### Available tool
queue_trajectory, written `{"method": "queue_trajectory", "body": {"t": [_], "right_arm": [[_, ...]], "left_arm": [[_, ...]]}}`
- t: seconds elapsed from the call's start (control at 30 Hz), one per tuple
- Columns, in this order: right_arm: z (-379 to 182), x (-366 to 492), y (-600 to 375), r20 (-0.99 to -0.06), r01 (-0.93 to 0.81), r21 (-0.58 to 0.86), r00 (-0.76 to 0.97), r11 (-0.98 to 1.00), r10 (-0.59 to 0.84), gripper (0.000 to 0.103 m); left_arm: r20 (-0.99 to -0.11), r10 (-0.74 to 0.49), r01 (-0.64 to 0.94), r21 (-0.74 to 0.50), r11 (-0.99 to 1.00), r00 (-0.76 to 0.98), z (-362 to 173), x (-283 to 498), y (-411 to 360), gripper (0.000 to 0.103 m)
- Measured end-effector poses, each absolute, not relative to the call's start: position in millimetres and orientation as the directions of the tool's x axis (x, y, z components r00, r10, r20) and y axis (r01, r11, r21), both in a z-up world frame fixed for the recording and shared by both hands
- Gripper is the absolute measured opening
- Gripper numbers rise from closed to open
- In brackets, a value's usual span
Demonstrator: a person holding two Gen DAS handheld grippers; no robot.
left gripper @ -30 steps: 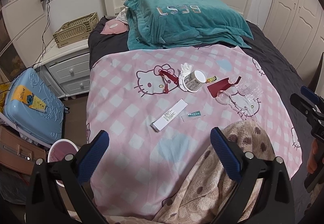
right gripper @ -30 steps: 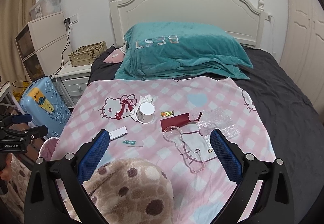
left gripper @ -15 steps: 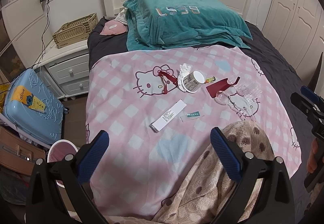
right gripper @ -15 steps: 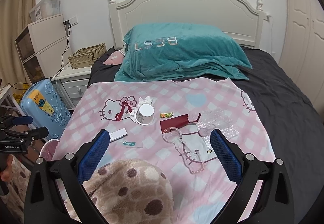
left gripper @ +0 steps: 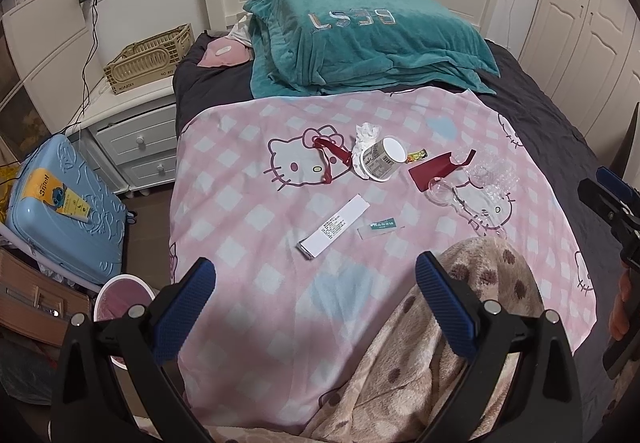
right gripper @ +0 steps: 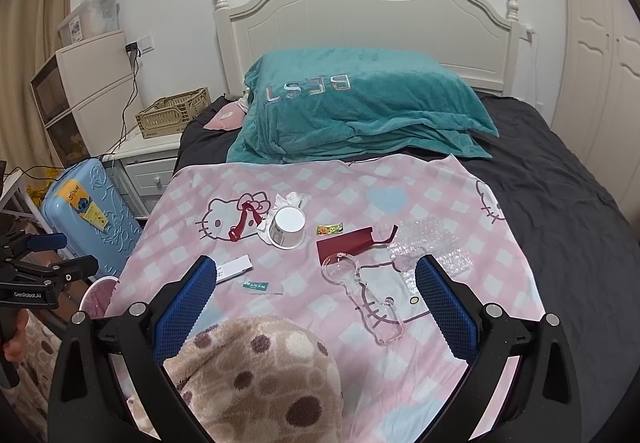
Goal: Collect trash
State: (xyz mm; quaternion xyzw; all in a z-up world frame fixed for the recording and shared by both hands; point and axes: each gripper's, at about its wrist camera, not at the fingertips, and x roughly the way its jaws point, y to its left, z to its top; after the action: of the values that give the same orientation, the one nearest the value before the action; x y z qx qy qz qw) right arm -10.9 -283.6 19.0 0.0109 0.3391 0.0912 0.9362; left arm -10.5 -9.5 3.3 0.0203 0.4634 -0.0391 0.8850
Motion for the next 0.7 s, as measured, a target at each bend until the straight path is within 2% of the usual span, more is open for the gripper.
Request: {"method": "queue_trajectory", "body": {"t": [0.4, 0.6, 0.7], "right_arm": [[12, -7, -292, -0.659, -0.169, 0.072, 0.732, 0.983, 0.174, 0.097], [-3, 2, -322, -0.693, -0.132, 0.030, 0.711, 0.991, 0.115, 0.097], [-19, 10, -345, -0.723, -0.112, 0.025, 0.684, 0.993, 0.096, 0.097]], "left_arm": [[-0.835, -0.072, 0.127, -0.003, 0.992, 0.546, -12, 2, -10, 0.098], [-0.822, -0.230, 0.287, -0.086, 0.954, 0.521, -32, 25, -15, 0.098], [-0.835, -0.247, 0.334, -0.081, 0.939, 0.492, -53, 44, -23, 0.098]]}}
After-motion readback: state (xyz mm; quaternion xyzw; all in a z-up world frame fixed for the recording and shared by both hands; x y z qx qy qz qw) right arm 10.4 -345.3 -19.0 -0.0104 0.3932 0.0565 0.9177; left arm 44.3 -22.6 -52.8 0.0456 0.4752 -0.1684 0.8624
